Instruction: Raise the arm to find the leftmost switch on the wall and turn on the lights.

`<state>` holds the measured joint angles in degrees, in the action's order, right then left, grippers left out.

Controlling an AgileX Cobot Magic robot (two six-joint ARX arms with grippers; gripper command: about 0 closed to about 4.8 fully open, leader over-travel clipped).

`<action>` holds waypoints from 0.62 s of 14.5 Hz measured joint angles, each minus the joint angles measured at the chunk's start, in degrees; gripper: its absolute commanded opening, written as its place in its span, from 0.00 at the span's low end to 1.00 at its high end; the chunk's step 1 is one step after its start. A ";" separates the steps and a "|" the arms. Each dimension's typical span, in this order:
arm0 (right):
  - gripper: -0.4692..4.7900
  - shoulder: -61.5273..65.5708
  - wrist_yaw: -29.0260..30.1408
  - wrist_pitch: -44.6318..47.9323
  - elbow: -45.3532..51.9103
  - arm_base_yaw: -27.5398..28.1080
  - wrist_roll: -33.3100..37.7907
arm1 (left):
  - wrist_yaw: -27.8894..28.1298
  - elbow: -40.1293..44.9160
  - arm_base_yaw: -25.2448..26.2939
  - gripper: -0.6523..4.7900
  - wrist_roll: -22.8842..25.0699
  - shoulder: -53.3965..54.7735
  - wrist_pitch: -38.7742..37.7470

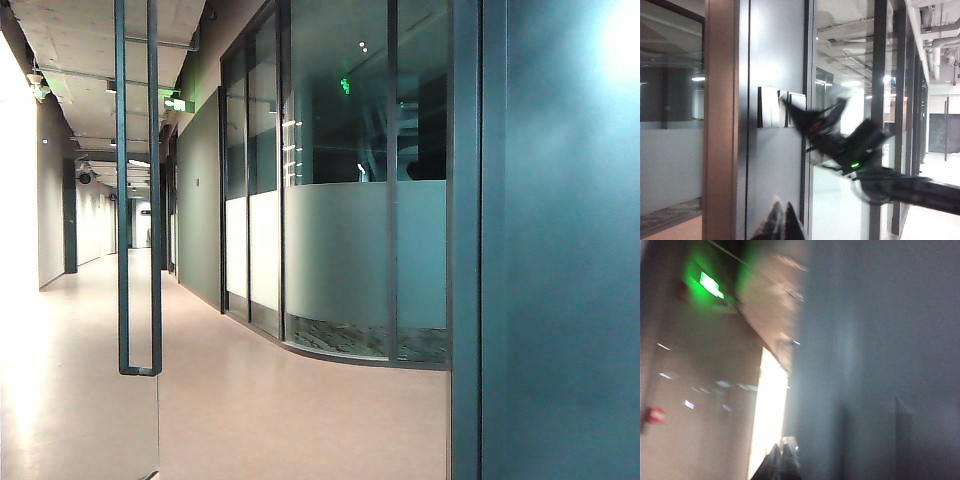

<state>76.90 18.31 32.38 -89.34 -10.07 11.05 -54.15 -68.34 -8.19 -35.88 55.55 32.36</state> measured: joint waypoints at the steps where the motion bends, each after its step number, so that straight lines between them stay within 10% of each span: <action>1: 0.09 1.25 -0.26 -0.42 0.02 0.07 -0.20 | -0.04 0.00 -0.02 0.11 0.00 -0.02 0.02; 9: 0.09 -1.66 -1.29 -11.08 0.00 -0.13 -0.42 | -0.07 0.00 0.00 0.11 0.00 0.00 0.00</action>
<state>75.24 17.02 21.30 -89.34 -10.20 10.63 -54.22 -68.34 -8.19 -35.88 55.55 32.36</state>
